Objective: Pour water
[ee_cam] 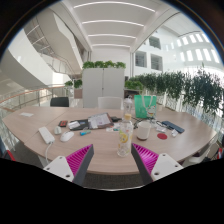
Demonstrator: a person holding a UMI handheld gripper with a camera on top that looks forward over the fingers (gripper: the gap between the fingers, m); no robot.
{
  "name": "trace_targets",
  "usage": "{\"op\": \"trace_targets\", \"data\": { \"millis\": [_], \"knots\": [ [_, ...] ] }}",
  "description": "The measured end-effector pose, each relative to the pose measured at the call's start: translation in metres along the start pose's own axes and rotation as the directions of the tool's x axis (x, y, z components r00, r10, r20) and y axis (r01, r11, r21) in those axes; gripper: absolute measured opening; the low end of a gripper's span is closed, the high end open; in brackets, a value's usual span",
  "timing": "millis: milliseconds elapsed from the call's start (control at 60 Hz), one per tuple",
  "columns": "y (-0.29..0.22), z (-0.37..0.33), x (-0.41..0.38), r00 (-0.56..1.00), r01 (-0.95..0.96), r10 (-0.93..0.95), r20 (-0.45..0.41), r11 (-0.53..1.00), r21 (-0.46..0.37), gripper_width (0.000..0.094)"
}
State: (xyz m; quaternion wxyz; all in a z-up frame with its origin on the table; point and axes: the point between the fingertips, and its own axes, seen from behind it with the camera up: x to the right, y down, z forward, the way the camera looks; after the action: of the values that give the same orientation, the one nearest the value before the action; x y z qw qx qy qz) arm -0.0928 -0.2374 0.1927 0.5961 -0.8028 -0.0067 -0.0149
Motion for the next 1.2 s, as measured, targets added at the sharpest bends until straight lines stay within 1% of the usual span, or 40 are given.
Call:
{"op": "trace_targets", "data": {
  "millis": [50,150,267,333,417,433,450,467,500,533,583,633,667,717,800,867,900,950,1000,1017,1033,1050,1067,1100,1150,1167,1200],
  "knots": [
    [0.005,0.039,0.013,1.000,0.006,-0.006,-0.006,1.000,0.024,0.0833],
    [0.020,0.111,0.037,1.000,-0.015,0.016,-0.024,0.999,0.036,0.0833],
    [0.031,0.179,0.061,0.999,-0.027,0.029,-0.044,0.999,0.043,0.0834],
    [0.033,0.213,0.065,0.999,-0.031,0.032,-0.033,0.999,0.045,0.0836],
    [0.028,0.247,0.064,1.000,-0.025,0.025,0.005,0.997,0.075,0.0831],
    [0.026,0.252,0.063,1.000,-0.020,0.019,0.011,0.997,0.079,0.0818],
    [0.024,0.258,0.059,1.000,-0.012,0.010,0.017,0.997,0.080,0.0783],
    [0.024,0.263,0.057,1.000,-0.002,0.000,0.027,0.997,0.081,0.0722],
    [0.031,0.272,0.054,0.999,0.018,-0.020,0.040,0.997,0.070,0.0550],
    [0.024,0.273,0.055,0.999,0.022,-0.026,0.037,0.994,0.105,0.0549],
    [0.024,0.281,0.060,0.999,0.029,-0.030,0.011,0.993,0.117,0.0545],
    [0.022,0.277,0.063,1.000,0.027,-0.028,0.004,0.988,0.154,0.0524],
    [0.020,0.277,0.065,1.000,0.031,-0.031,-0.004,0.986,0.164,0.0492],
    [0.021,0.281,0.063,1.000,0.021,-0.021,0.001,0.988,0.152,0.0437],
    [0.021,0.286,0.058,1.000,0.006,-0.009,0.023,0.993,0.115,0.0374],
    [0.020,0.293,0.052,0.998,-0.034,0.031,0.047,0.997,0.069,0.0372],
    [0.021,0.295,0.044,0.994,-0.068,0.065,0.082,0.997,0.037,0.0361],
    [0.002,0.292,0.042,0.981,-0.152,0.146,0.131,0.988,0.036,0.0374],
    [-0.026,0.293,0.044,0.949,-0.278,0.268,0.165,0.960,0.035,0.0374],
    [-0.038,0.297,0.037,0.931,-0.329,0.321,0.173,0.944,0.022,0.0374],
    [-0.042,0.298,0.044,0.903,-0.392,0.382,0.199,0.920,0.011,0.0373],
    [-0.050,0.299,0.046,0.869,-0.456,0.446,0.214,0.890,-0.004,0.0352],
    [-0.057,0.300,0.048,0.828,-0.522,0.512,0.228,0.853,-0.023,0.0372],
    [-0.070,0.303,0.054,0.726,-0.647,0.640,0.250,0.760,-0.067,0.0374],
    [-0.090,0.310,0.056,0.548,-0.799,0.800,0.246,0.587,-0.128,0.0373],
    [-0.088,0.318,0.065,0.483,-0.837,0.838,0.252,0.527,-0.149,0.0372],
    [-0.089,0.325,0.075,0.342,-0.899,0.910,0.233,0.389,-0.200,0.0372]
  ]
}}
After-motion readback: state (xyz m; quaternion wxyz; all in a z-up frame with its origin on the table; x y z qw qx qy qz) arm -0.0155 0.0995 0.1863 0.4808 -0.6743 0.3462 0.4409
